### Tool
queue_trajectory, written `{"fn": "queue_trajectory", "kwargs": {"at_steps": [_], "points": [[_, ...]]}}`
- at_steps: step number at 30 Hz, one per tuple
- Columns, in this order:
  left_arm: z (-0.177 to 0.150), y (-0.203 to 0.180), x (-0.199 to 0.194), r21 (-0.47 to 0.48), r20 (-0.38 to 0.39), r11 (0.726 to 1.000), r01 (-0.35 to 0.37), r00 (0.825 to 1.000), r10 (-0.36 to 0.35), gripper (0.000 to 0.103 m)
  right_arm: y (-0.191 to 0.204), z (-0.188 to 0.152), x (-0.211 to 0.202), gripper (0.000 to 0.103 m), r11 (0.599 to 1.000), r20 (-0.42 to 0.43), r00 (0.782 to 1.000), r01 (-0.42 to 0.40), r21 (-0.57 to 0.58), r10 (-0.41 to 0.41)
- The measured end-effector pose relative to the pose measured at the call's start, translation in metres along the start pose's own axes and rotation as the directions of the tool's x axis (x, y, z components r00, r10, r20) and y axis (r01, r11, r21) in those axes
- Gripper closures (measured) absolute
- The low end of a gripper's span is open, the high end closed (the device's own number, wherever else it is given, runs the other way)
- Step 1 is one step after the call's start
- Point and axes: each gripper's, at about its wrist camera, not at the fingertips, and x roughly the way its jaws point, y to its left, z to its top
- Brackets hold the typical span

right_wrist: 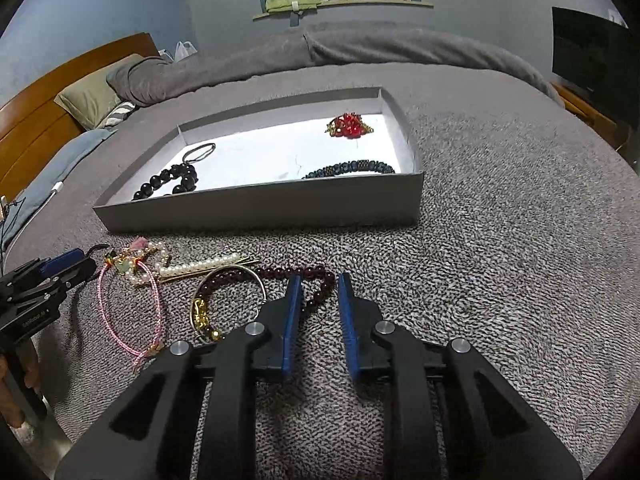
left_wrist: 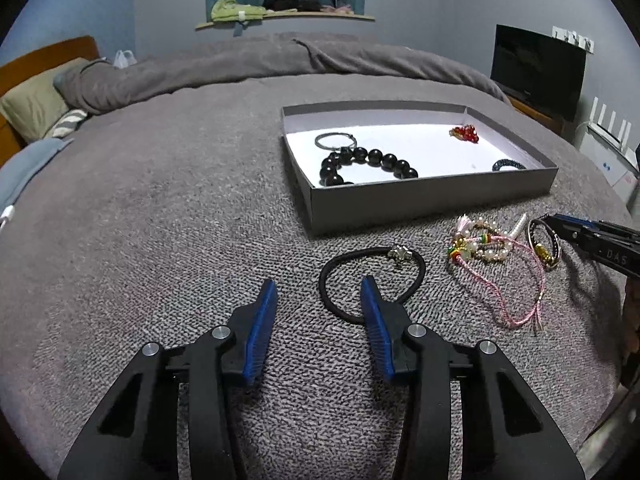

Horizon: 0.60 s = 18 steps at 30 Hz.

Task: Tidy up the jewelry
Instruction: 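Grasp the black hair tie with the left gripper while the right grasps a dark bead bracelet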

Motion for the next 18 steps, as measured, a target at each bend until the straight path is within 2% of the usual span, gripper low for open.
{"fn": "queue_trajectory", "kwargs": {"at_steps": [6,8,9,13,18], "points": [[0.003,0.001,0.008,-0.006,-0.021,1.0,0.008,1.0,-0.009,0.062,0.003,0.002,0.007,0.086,1.0,-0.026,1.0,0.009,-0.021,-0.01],[0.004,0.0,0.008,-0.003,-0.022,1.0,0.015,1.0,-0.015,0.074,0.003,0.002,0.006,0.091,1.0,-0.023,1.0,0.008,-0.023,-0.009],[0.004,-0.001,0.008,0.002,-0.022,1.0,0.021,1.0,-0.021,0.076,0.003,0.002,0.006,0.096,1.0,-0.021,1.0,0.008,-0.023,-0.008],[0.004,-0.006,0.005,0.022,-0.009,0.999,0.024,1.0,-0.023,0.099,0.001,0.002,0.001,0.097,1.0,-0.007,1.0,-0.005,-0.014,0.005],[0.005,-0.003,-0.005,0.004,0.029,0.999,0.043,0.999,-0.043,0.099,0.0,0.004,-0.014,0.097,1.0,0.052,0.999,-0.016,-0.014,0.017]]}}
